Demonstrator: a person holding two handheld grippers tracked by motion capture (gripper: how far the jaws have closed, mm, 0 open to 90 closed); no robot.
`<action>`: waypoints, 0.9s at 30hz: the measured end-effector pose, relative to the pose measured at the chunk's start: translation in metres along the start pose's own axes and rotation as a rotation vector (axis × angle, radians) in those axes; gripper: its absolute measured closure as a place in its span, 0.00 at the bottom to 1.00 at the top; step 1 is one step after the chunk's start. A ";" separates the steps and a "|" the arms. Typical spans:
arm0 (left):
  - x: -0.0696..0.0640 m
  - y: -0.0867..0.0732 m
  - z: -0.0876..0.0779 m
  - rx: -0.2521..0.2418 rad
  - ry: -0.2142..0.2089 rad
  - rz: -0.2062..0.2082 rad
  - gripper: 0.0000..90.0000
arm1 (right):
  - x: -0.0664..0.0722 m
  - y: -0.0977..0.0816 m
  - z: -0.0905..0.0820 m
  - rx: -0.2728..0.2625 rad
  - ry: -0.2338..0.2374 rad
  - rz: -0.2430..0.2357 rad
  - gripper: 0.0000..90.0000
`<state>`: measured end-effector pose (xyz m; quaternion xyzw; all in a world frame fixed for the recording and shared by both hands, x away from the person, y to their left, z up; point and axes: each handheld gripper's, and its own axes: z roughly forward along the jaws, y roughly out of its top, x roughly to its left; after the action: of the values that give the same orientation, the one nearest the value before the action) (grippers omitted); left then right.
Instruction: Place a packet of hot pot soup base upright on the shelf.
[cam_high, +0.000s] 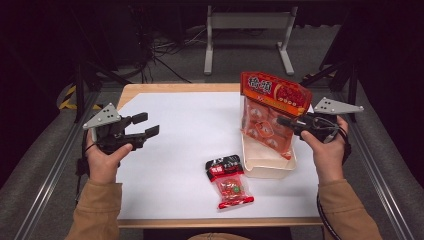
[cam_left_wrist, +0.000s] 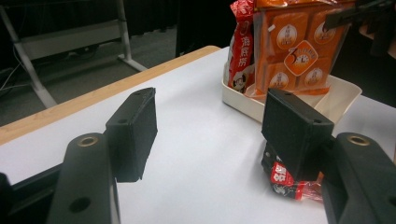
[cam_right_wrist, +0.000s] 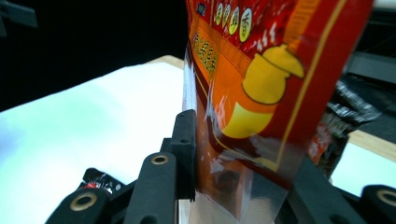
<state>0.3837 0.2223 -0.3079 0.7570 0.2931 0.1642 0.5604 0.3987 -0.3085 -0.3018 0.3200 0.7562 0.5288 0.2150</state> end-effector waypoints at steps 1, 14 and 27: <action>0.000 0.000 0.000 0.000 0.000 -0.001 0.41 | 0.000 -0.001 0.001 -0.001 -0.001 0.000 0.78; -0.001 -0.001 0.003 0.013 -0.005 -0.001 0.40 | -0.005 -0.021 0.007 0.020 0.006 0.029 0.78; 0.000 -0.003 0.008 0.026 -0.013 0.002 0.40 | 0.000 -0.037 0.020 0.073 -0.013 0.010 0.78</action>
<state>0.3875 0.2166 -0.3128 0.7655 0.2907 0.1564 0.5523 0.4022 -0.3040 -0.3438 0.3349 0.7718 0.5000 0.2052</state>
